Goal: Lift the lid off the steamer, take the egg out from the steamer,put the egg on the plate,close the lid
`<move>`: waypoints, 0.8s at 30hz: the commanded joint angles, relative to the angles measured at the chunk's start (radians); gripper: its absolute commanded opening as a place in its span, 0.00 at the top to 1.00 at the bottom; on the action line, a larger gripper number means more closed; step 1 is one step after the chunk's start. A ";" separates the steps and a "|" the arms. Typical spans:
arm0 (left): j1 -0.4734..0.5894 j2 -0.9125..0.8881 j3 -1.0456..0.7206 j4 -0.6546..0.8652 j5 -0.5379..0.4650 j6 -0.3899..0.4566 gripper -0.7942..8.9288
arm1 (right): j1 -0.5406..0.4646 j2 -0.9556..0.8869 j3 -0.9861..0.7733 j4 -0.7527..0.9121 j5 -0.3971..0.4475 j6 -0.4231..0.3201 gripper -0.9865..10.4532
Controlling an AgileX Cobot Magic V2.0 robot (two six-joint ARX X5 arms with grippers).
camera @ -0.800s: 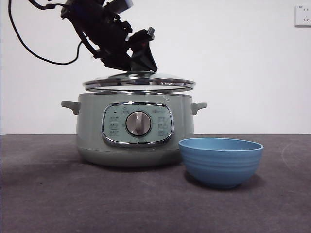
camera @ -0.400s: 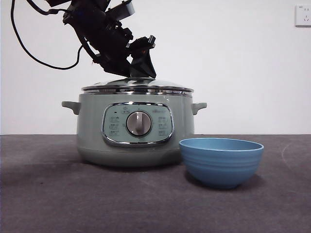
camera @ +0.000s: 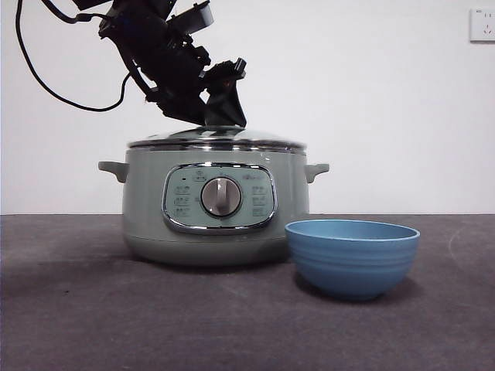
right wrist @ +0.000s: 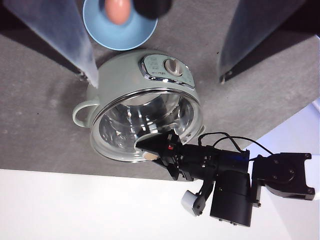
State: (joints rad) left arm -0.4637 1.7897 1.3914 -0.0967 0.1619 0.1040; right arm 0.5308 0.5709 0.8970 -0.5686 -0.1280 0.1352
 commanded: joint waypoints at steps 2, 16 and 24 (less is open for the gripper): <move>0.002 0.000 0.004 -0.016 -0.003 0.032 0.93 | 0.002 -0.002 -0.010 0.006 0.000 0.006 0.56; 0.003 0.000 0.004 -0.083 -0.003 0.027 0.44 | 0.002 -0.002 -0.010 0.005 -0.001 0.006 0.56; 0.014 -0.004 0.004 -0.061 -0.003 0.027 0.34 | 0.002 -0.002 -0.010 -0.003 -0.001 0.006 0.56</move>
State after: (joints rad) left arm -0.4572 1.7866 1.4044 -0.1574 0.1596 0.1200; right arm 0.5308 0.5709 0.8970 -0.5751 -0.1284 0.1349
